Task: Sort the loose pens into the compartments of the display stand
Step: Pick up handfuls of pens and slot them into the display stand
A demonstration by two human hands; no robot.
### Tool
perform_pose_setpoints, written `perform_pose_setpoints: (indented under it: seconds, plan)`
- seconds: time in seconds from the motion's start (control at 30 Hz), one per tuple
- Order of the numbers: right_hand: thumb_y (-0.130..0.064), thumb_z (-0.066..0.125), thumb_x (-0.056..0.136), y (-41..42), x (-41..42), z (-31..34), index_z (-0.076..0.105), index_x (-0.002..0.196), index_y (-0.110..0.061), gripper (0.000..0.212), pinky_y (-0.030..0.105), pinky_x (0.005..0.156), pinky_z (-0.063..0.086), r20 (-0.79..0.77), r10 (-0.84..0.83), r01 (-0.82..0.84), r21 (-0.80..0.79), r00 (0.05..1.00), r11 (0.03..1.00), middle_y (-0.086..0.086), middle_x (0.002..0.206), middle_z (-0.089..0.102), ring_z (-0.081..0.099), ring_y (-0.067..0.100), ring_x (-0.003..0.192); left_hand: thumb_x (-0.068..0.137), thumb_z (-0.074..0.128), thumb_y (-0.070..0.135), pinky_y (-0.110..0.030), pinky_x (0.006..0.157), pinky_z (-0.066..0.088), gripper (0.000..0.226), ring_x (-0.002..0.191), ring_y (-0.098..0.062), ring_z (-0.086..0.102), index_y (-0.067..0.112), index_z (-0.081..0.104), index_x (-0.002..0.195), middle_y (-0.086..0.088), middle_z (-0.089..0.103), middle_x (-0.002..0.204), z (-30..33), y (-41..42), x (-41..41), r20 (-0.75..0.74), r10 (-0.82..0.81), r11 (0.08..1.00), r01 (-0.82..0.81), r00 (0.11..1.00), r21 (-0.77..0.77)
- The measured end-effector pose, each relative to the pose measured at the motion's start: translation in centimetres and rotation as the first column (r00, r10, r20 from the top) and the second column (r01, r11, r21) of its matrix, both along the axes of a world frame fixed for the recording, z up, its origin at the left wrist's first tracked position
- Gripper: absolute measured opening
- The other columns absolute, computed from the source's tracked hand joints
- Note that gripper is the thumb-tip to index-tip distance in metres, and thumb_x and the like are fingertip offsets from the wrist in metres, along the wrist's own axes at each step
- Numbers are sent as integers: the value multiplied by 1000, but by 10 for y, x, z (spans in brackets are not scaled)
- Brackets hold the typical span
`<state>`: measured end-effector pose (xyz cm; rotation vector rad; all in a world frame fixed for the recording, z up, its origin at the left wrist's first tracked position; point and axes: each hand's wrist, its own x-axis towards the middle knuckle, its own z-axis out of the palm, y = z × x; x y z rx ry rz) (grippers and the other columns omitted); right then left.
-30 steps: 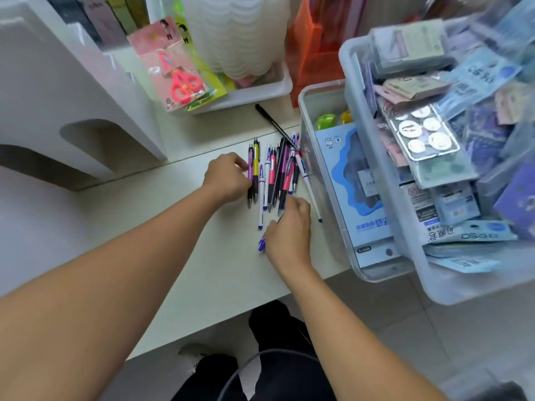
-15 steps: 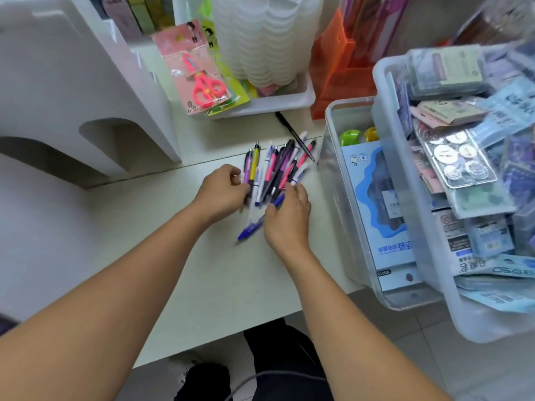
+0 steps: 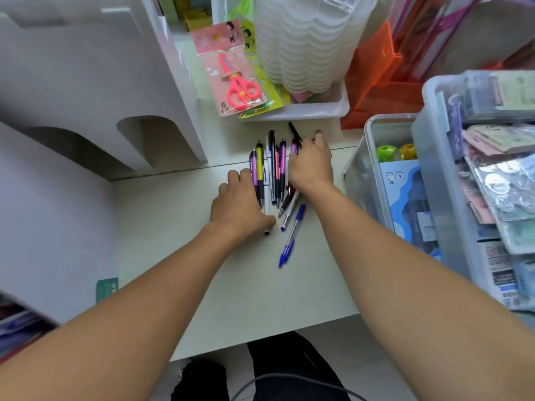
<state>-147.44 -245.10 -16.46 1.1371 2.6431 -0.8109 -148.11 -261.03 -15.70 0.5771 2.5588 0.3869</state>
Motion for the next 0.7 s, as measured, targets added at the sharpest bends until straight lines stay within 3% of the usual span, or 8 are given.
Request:
perform_pose_setpoints:
  seconds: [0.1,0.2,0.3,0.4,0.47,0.6,0.7]
  plan:
    - [-5,47,101,-20,26,-3,48,143,-3,41,25,117,22,-178,-32,14,-104,984,994,9,168,14,19,24,153,76,79,34,-35,76,43,65,103,-30,56,15,45,129,-7,55,115,-2,-12,2,-13,21,995,-19,1000,99]
    - [-11,46,104,-50,47,4,35,155,-11,52,14,113,11,-272,-84,10,-264,959,964,5,169,10,14,17,155,81,74,25,-32,72,42,50,92,-27,60,15,52,125,-6,63,104,-2,-32,-2,87,122,977,-135,989,163]
    - [-31,59,99,-62,67,17,31,156,-17,66,24,117,19,-243,-130,90,-168,961,982,1,167,17,17,19,153,80,76,37,-31,77,45,54,96,-25,60,14,56,125,-6,64,109,-1,-44,-12,134,197,963,-217,971,159]
    - [-58,74,78,-74,97,28,29,152,-15,96,42,106,41,10,-142,142,-10,990,990,7,152,30,33,30,138,79,74,58,-33,84,45,72,110,-27,57,11,53,129,-7,56,125,2,-34,-24,96,251,948,-265,963,176]
    - [-63,78,72,-83,109,26,29,146,-12,102,42,96,44,126,-159,161,-8,979,987,9,143,33,37,34,130,76,77,59,-37,87,48,78,114,-28,55,10,50,130,-8,50,129,4,-14,-29,83,242,953,-253,967,166]
    - [-50,81,76,-75,110,14,33,143,-11,91,36,94,41,0,-236,235,-80,972,969,10,138,36,41,33,127,72,86,45,-42,92,50,78,117,-33,54,6,47,128,-12,48,129,7,28,-32,67,204,971,-210,977,115]
    - [-49,79,78,-67,104,10,36,143,-13,85,36,94,42,-54,-245,239,-99,968,966,8,138,40,42,31,127,75,85,37,-39,83,48,68,113,-35,56,4,48,123,-15,53,123,6,49,-33,73,173,980,-179,982,84]
